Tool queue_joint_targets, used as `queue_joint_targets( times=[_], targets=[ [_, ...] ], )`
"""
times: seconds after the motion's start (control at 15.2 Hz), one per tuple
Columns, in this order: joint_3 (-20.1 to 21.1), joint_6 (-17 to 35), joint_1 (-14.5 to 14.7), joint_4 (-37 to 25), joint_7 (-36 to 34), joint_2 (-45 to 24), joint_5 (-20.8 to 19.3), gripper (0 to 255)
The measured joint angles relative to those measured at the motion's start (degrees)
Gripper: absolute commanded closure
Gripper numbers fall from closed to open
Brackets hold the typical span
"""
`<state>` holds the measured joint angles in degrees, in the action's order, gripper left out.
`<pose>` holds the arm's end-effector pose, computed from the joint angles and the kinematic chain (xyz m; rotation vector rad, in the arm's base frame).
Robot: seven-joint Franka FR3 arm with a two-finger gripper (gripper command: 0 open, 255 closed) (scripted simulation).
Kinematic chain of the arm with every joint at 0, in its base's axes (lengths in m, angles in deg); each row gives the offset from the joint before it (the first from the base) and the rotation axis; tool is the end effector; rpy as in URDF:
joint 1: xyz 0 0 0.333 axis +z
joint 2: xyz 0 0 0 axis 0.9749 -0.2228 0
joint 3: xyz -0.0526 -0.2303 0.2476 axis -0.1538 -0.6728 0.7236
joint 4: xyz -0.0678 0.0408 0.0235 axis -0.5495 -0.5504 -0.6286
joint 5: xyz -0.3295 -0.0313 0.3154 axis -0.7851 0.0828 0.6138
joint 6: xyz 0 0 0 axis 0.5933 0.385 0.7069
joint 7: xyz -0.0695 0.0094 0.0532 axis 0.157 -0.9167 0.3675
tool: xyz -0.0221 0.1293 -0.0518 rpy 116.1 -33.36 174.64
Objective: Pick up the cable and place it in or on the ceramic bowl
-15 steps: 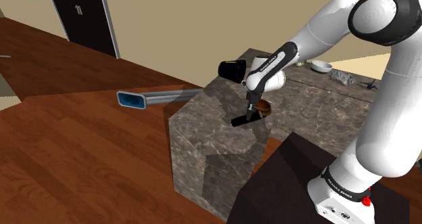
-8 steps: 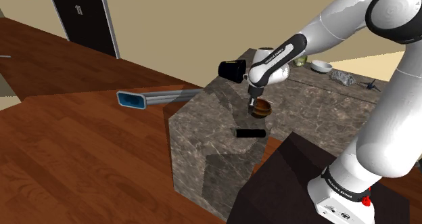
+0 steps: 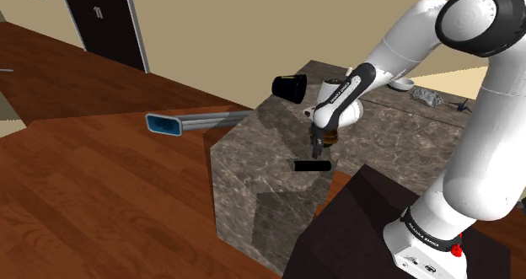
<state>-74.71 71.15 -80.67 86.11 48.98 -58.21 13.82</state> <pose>0.4709 -0.1142 0.1089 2.9543 1.0189 -0.0227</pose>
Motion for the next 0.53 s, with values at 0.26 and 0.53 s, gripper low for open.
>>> queue_joint_targets(
  times=[0.26, 0.53],
  targets=[
    [2.48, 13.34, -3.49, 3.14, 9.71, -7.05, -1.38, 0],
    [3.89, 18.71, -5.21, 2.29, 11.84, -12.32, -1.89, 0]
  ],
)
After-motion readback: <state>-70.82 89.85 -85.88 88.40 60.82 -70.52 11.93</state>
